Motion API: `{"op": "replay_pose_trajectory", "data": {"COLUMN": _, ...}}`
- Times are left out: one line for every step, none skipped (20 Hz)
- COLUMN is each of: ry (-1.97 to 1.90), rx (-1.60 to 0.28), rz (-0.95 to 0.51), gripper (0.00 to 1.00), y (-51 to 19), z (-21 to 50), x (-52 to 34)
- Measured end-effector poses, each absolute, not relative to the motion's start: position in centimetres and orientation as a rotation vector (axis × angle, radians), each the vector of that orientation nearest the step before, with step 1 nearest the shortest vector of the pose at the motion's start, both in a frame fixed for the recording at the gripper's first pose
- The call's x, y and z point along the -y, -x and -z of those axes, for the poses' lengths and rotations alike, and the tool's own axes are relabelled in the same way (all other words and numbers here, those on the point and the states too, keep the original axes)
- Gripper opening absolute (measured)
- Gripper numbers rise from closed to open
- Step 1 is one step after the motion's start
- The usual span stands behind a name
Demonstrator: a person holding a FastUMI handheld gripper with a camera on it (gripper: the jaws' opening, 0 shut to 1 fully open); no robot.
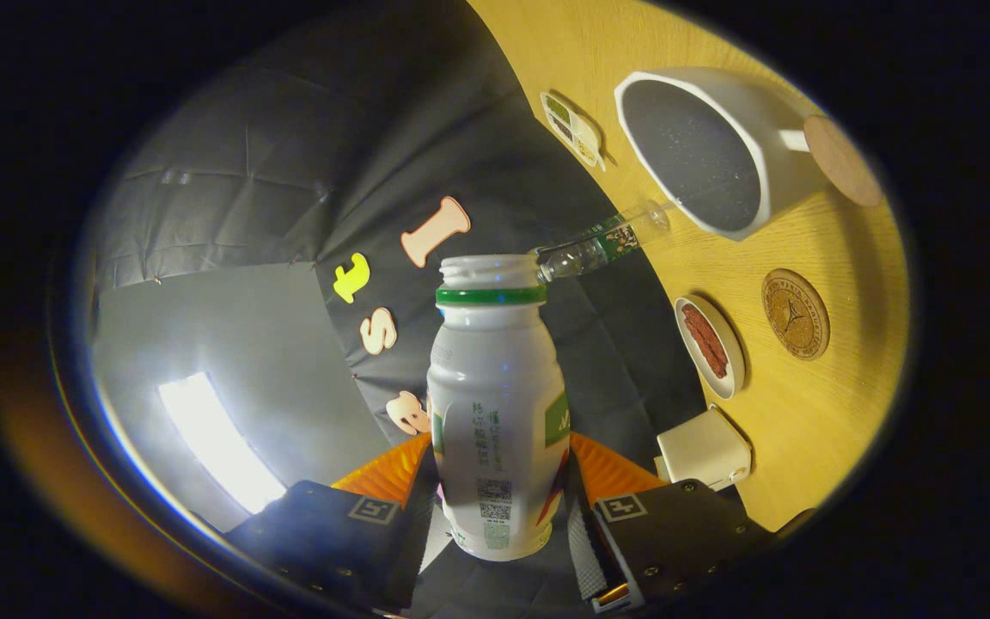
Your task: Take the bottle from table, then pour the juice into the cup, finally place the bottle on the coaster
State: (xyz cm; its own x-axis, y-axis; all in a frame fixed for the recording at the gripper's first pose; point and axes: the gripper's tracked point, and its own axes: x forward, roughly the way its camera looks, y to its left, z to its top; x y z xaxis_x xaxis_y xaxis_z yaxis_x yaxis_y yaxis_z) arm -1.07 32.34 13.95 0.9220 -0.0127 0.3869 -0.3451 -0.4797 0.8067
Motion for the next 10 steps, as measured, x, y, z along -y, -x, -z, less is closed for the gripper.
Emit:
{"op": "replay_pose_trajectory", "data": {"ry": -2.052, "rx": 0.257, "rz": -0.401, "gripper": 0.69, "y": 1.13, "z": -13.91, "x": -32.25}}
{"op": "replay_pose_trajectory", "data": {"ry": -2.063, "rx": 0.260, "rz": -0.398, "gripper": 0.69, "y": 1.18, "z": -13.84, "x": -32.15}}
{"op": "replay_pose_trajectory", "data": {"ry": -2.071, "rx": 0.261, "rz": -0.398, "gripper": 0.69, "y": 1.28, "z": -13.89, "x": -32.09}}
{"op": "replay_pose_trajectory", "data": {"ry": -2.079, "rx": 0.264, "rz": -0.397, "gripper": 0.69, "y": 1.36, "z": -13.81, "x": -32.06}}
{"op": "replay_pose_trajectory", "data": {"ry": -2.085, "rx": 0.264, "rz": -0.398, "gripper": 0.69, "y": 1.32, "z": -14.01, "x": -32.00}}
{"op": "replay_pose_trajectory", "data": {"ry": -2.092, "rx": 0.268, "rz": -0.397, "gripper": 0.69, "y": 1.40, "z": -14.10, "x": -31.90}}
{"op": "replay_pose_trajectory", "data": {"ry": -2.097, "rx": 0.271, "rz": -0.396, "gripper": 0.69, "y": 1.35, "z": -14.21, "x": -31.81}}
{"op": "replay_pose_trajectory", "data": {"ry": -2.104, "rx": 0.271, "rz": -0.397, "gripper": 0.69, "y": 1.26, "z": -14.18, "x": -31.75}}
{"op": "replay_pose_trajectory", "data": {"ry": -2.109, "rx": 0.273, "rz": -0.396, "gripper": 0.69, "y": 1.32, "z": -14.22, "x": -31.62}}
{"op": "replay_pose_trajectory", "data": {"ry": -2.115, "rx": 0.275, "rz": -0.396, "gripper": 0.69, "y": 1.33, "z": -14.19, "x": -31.53}}
